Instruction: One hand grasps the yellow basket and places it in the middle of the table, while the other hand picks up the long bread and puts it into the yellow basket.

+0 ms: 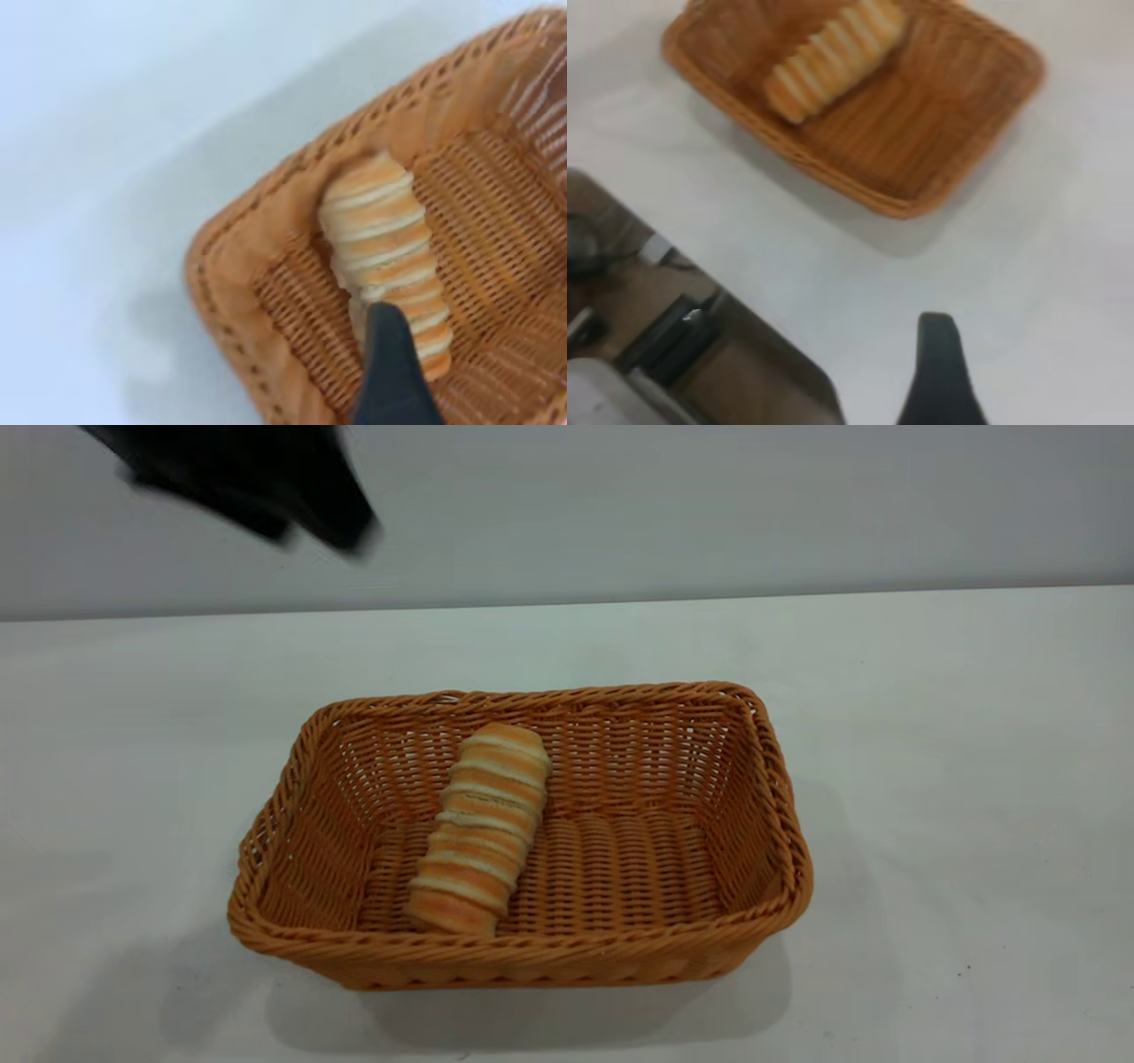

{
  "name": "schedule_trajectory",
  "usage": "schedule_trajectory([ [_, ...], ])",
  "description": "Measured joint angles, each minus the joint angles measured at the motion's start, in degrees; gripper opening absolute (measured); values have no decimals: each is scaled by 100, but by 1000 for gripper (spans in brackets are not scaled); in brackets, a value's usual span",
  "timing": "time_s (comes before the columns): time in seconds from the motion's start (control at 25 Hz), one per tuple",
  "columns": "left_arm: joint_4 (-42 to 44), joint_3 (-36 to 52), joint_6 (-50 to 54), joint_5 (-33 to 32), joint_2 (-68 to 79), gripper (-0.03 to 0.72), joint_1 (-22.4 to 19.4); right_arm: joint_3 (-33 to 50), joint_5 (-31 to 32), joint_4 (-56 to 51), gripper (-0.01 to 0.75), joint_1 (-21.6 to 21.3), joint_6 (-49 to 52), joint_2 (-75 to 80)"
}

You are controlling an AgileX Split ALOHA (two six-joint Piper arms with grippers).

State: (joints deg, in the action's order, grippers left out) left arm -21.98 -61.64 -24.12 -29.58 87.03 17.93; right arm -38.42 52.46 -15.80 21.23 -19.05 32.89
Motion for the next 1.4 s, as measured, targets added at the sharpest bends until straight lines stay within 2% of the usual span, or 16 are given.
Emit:
schedule_trajectory([
  [0.24,45,45,5,-1067,-1402,530,-700,0,766,907,546,0,951,-1024],
  [0.44,75,450,85,-1614,-2515,529,-1023,336,885,1203,546,0,1355,-1838],
  [0.68,77,1396,127,-1911,-3729,529,-1047,956,988,1280,546,0,1424,-2564],
  [1.04,87,2737,127,-2223,-5632,529,-1047,1029,1146,1392,546,0,1689,-2778],
  [1.2,224,3074,127,-2414,-6385,529,-1047,1110,1160,1381,546,0,1709,-2785],
  [1.4,555,3140,290,-2978,-7061,529,-1047,1131,1160,1379,546,0,1711,-2785],
])
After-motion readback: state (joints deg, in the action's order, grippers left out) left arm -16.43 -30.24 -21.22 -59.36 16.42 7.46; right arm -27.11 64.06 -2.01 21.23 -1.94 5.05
